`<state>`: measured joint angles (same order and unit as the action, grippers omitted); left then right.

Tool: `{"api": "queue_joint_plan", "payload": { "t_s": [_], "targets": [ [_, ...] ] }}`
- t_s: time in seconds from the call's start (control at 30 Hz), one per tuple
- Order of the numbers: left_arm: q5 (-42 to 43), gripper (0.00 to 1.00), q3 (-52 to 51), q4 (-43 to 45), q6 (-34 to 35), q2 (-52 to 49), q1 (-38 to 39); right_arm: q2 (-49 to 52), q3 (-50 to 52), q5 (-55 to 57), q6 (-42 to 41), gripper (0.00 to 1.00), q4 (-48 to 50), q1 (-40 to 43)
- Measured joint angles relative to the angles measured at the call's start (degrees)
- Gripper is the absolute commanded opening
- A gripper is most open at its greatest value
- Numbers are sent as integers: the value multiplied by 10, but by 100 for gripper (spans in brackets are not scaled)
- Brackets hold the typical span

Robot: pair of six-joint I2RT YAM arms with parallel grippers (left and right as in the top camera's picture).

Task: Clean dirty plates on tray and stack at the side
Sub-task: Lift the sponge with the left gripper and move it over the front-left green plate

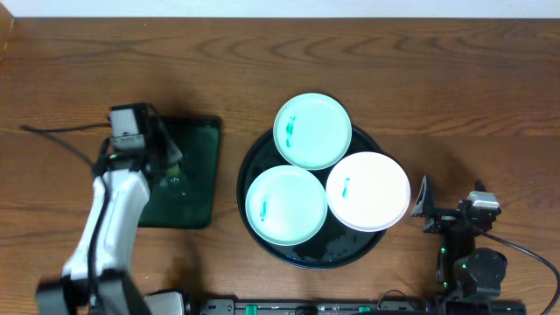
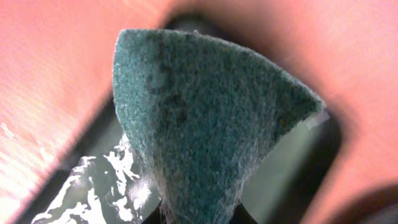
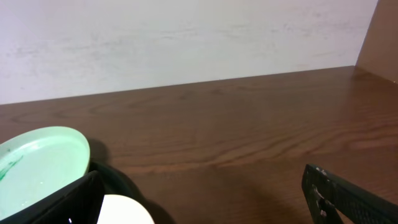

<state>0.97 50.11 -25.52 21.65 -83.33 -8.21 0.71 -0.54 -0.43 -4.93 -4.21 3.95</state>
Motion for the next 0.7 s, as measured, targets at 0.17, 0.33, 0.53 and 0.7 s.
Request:
{"api": "queue_joint_plan", "payload": {
  "t_s": [0.17,0.33,0.53,0.7],
  "targets": [
    [6,7,8,-82,6,-44,0,0,0,0,0,99,0,0],
    [21,8,119,-162,6,38,0,0,0,0,0,99,0,0],
    [43,7,148,-200,14,155,0,0,0,0,0,99,4,0],
    [163,8,91,-231,22,136,17,0,1,-53,-58,99,57,0]
  ]
}}
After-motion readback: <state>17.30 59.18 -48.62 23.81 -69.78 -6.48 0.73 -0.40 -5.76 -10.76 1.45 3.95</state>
